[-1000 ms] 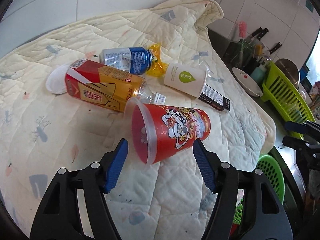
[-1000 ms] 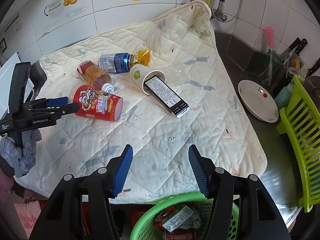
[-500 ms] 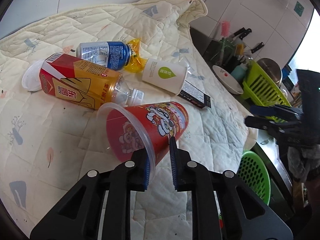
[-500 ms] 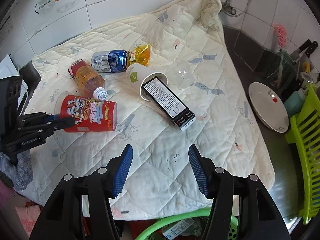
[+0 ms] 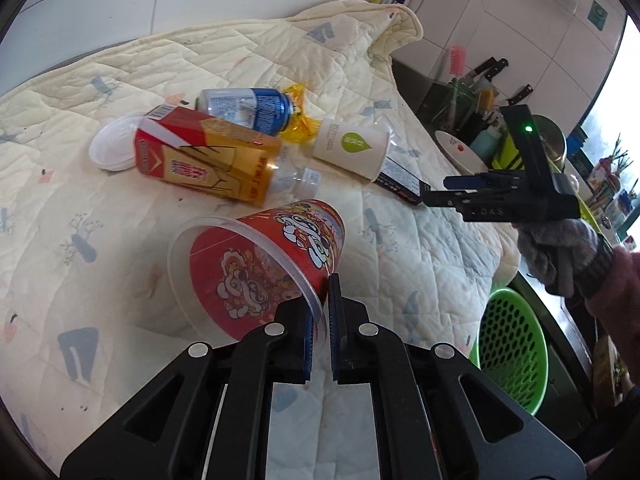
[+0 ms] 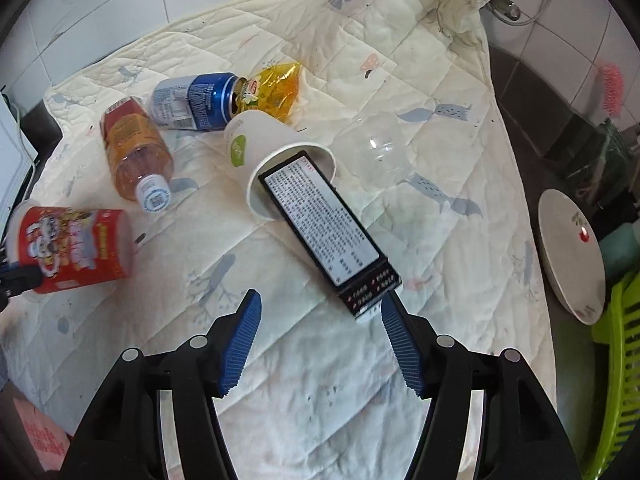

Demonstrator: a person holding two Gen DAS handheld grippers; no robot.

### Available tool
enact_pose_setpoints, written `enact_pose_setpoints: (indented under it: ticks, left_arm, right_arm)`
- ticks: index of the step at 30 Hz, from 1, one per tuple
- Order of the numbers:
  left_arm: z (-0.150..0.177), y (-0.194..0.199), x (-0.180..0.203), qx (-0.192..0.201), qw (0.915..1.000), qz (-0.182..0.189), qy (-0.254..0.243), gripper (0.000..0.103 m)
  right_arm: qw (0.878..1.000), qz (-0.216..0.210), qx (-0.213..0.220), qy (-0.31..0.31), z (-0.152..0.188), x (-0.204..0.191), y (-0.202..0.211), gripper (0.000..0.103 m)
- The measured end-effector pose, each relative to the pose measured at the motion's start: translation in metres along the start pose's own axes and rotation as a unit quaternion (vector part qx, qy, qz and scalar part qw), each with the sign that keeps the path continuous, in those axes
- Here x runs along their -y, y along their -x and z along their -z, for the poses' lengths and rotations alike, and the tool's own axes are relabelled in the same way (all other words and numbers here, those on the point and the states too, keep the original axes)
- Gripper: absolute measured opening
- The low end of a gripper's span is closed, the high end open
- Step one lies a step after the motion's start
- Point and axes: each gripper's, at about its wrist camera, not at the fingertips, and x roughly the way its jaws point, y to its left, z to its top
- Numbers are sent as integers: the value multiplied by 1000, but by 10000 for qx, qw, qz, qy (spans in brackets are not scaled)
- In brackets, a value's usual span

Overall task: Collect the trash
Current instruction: 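Grasp the black handheld device with the right tool while the left holds the cup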

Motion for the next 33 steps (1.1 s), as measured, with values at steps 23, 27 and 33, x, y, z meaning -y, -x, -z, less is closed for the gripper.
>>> enact_pose_setpoints:
  ticks: [23,27,33]
  left_arm:
    - [10,6,-18,-133,9997,0,217,7]
    - [11,4,-19,-197,9994,-30,273,9]
    - [11,-1,-21,-263,9989,-33,375,21]
  right_arm:
    - [9973,-238,-329,608,-42,4,-70,60]
    - [9969,-338,-389,602,-39,3,-66,57]
    - [9962,-358,-418,675,-40,-3,-67,59]
